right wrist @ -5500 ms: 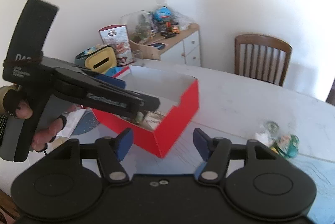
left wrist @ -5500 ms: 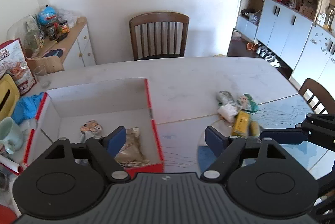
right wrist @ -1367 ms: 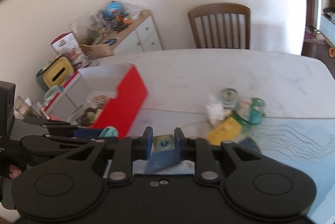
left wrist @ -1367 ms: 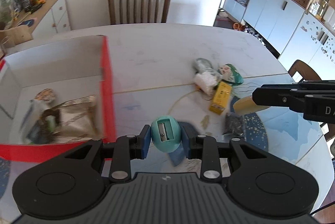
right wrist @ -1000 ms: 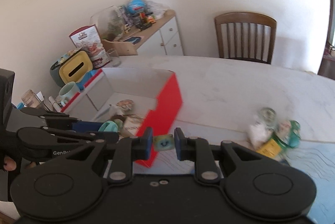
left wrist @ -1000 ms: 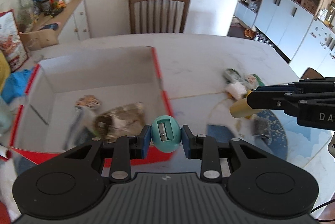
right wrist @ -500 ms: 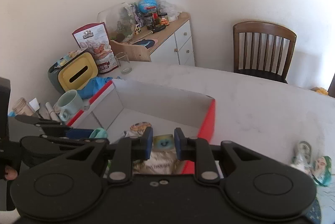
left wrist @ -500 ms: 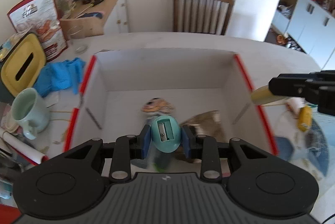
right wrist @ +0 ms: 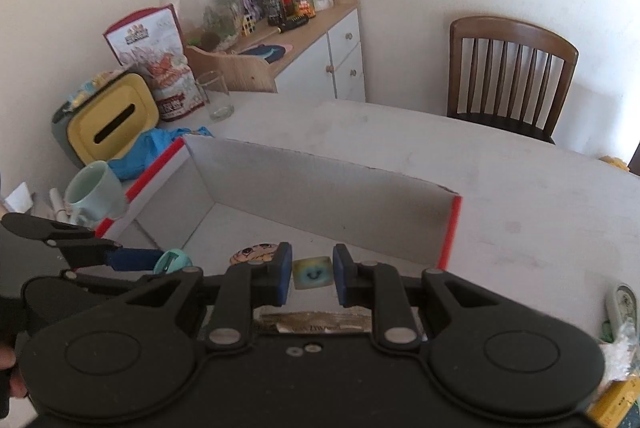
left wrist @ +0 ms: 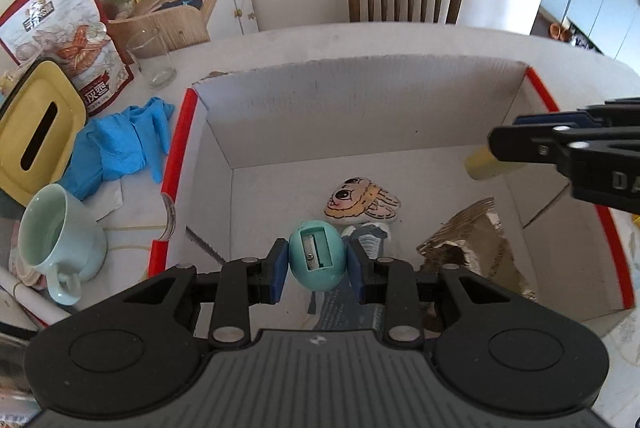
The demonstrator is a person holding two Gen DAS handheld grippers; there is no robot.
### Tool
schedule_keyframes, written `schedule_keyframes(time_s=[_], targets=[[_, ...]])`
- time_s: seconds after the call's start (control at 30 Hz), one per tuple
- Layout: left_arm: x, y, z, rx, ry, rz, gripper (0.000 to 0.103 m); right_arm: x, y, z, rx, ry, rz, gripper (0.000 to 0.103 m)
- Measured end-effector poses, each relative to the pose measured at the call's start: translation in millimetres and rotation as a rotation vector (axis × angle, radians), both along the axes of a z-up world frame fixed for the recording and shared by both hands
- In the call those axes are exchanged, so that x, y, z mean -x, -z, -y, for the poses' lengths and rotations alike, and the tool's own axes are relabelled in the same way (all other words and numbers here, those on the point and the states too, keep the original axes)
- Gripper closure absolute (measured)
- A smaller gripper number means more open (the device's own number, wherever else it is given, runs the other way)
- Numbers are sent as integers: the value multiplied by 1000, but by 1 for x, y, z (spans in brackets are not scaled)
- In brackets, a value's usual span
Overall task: Organize objects
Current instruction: 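Carry the sharpener and the small square item over the box, then open left tool to drop the sharpener while right tool drops the square item into the box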
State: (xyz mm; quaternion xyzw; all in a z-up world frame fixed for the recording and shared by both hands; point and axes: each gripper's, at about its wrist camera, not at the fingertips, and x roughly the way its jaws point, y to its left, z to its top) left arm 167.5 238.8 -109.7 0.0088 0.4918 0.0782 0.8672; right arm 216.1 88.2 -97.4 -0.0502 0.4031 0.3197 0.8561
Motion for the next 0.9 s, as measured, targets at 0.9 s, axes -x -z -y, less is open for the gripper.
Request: schedule_keyframes(time_s=[0.9], targets=[[-12,21,-7,49,6,-84,71,8,35,-24,115,-74,-176,77]])
